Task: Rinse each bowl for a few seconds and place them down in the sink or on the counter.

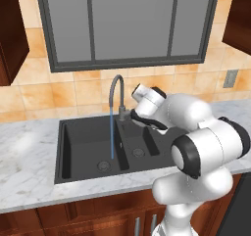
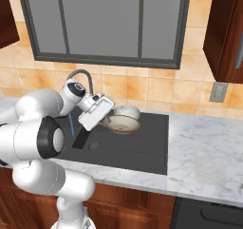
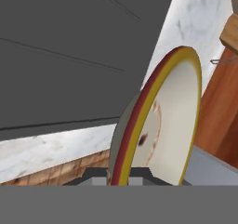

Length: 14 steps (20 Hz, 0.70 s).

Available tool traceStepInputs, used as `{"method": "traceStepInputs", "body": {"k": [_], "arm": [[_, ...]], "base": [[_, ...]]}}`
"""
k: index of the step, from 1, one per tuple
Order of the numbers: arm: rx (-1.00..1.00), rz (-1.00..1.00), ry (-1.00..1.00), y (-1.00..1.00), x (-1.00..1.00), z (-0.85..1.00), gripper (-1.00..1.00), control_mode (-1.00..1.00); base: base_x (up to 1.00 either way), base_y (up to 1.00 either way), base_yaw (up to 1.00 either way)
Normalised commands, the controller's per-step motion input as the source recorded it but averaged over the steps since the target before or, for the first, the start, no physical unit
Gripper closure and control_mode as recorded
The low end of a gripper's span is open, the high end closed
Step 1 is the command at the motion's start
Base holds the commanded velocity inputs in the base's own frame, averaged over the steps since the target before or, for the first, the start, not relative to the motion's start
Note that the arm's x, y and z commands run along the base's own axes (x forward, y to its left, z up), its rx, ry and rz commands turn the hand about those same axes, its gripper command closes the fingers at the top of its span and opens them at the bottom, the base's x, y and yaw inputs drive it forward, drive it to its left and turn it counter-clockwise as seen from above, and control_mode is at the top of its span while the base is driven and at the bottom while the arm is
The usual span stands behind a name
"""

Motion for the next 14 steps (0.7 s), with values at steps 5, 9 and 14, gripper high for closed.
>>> {"method": "traceStepInputs", "body": {"k": [5,9,14], "arm": [[0.09,0.00,0.04,-0.22,-0.16,-0.21,1.00,-1.00],[0.07,-0.01,0.03,-0.07,-0.15,-0.26,1.00,-1.00],[0.06,-0.01,0.03,-0.04,-0.12,-0.29,1.00,-1.00]], "base": [[0.00,0.00,0.00],[0.00,0.00,0.00],[0.00,0.00,0.00]]}}
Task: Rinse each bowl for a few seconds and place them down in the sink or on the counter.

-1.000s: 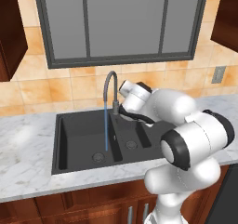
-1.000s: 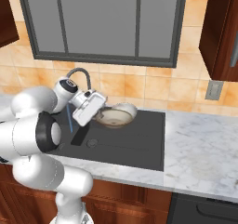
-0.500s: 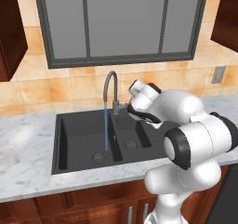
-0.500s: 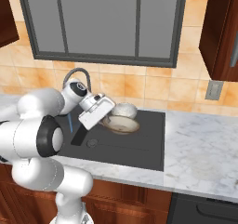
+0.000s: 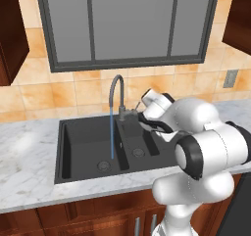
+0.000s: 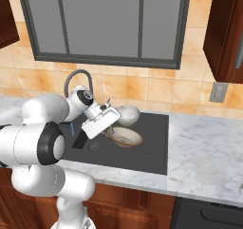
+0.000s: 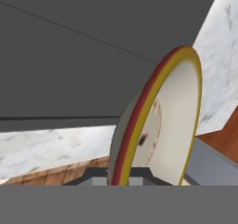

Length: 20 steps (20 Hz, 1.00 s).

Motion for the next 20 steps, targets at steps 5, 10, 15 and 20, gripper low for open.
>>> {"method": "traceStepInputs", "body": {"k": [5,10,15,20], "arm": [[0.03,0.00,0.01,-0.18,-0.01,-0.25,1.00,-1.00],[0.03,0.00,0.00,-0.30,0.05,-0.24,1.00,-1.00],[0.05,0.01,0.00,-0.16,0.12,-0.34,1.00,-1.00],[0.03,0.04,0.00,-0.11,0.24,-0.17,1.00,-1.00]], "base": [[0.00,0.00,0.00],[0.00,0.00,0.00],[0.00,0.00,0.00],[0.00,0.00,0.00]]}}
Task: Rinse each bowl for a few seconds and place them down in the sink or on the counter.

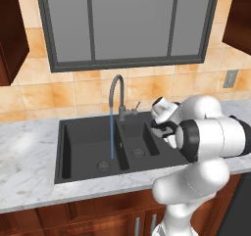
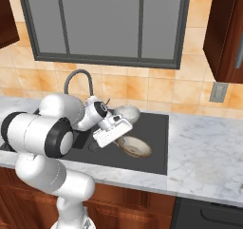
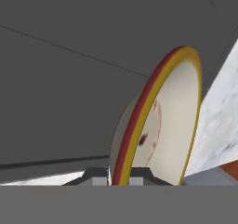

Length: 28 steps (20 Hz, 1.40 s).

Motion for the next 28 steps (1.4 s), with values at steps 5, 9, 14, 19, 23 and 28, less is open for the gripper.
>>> {"method": "traceStepInputs", "body": {"k": [5,9,14,19,23,28], "arm": [[0.02,0.05,0.00,-0.17,0.21,-0.19,1.00,-1.00],[0.02,0.05,0.00,-0.14,0.11,-0.25,1.00,-1.00],[0.03,0.04,0.00,-0.11,0.05,-0.29,1.00,-1.00],[0.03,0.04,0.00,-0.12,0.03,-0.27,1.00,-1.00],[0.02,0.03,0.00,0.00,0.00,-0.26,1.00,-1.00],[0.00,0.02,0.00,-0.01,0.04,-0.12,-1.00,-1.00]], "base": [[0.00,0.00,0.00],[0.00,0.00,0.00],[0.00,0.00,0.00],[0.00,0.00,0.00],[0.00,0.00,0.00],[0.00,0.00,0.00]]}}
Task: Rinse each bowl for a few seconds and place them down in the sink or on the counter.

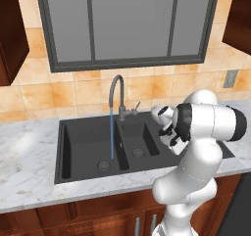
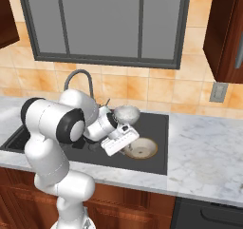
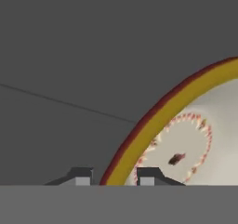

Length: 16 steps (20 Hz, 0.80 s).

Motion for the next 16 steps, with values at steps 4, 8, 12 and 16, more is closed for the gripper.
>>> {"method": "traceStepInputs", "body": {"k": [4,8,12,16], "arm": [[0.00,0.03,-0.04,-0.05,0.00,0.20,-1.00,-1.00],[0.00,0.01,-0.06,0.00,-0.05,0.51,-1.00,-1.00],[0.00,0.00,-0.04,0.01,-0.09,0.69,-1.00,-1.00],[0.04,0.00,-0.01,0.01,-0.11,0.84,-1.00,-1.00]], "base": [[0.00,0.00,0.00],[0.00,0.00,0.00],[0.00,0.00,0.00],[0.00,0.00,0.00]]}}
